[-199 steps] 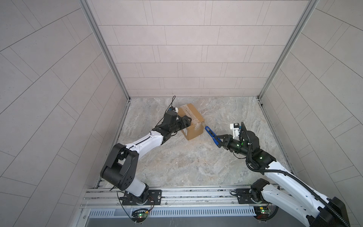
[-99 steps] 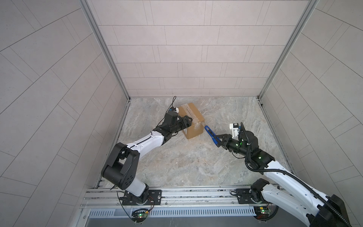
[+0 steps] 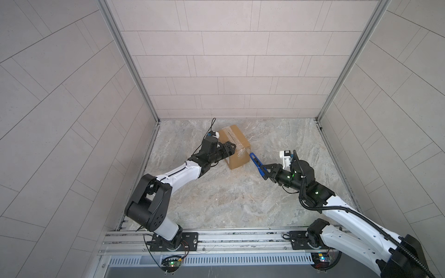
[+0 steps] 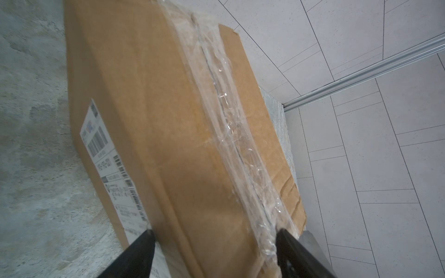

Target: Unpack the express box

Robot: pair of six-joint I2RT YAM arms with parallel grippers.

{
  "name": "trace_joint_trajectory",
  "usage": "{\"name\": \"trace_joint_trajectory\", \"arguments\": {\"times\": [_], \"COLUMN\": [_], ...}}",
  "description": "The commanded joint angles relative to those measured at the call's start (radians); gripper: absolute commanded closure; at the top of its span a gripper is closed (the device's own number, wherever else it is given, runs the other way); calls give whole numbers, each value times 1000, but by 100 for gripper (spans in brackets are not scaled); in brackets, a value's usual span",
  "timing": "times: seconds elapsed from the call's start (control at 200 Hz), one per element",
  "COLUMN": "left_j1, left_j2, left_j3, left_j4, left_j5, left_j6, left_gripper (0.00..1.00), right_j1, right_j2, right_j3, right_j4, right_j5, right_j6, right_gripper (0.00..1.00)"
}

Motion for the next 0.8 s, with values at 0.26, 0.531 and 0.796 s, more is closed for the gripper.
{"name": "trace_joint_trajectory", "arguments": {"times": [0.26, 0.531, 0.796], "left_j1": [-13, -13, -13], "left_j2": [14, 13, 8], "left_j3": [-10, -9, -6], "left_j4": [56, 56, 62], "left_j5": [35, 35, 38], "left_j6": [-16, -16, -18], "left_gripper": [18, 18, 18], "right_j1": [35, 41, 73], "right_j2": [1, 10, 46], "right_j3": [14, 14, 29], "right_j4": [94, 206, 94], "right_j5": [-28, -56, -36], "right_j6": [-14, 51, -49], "right_gripper": [100, 100, 100]}}
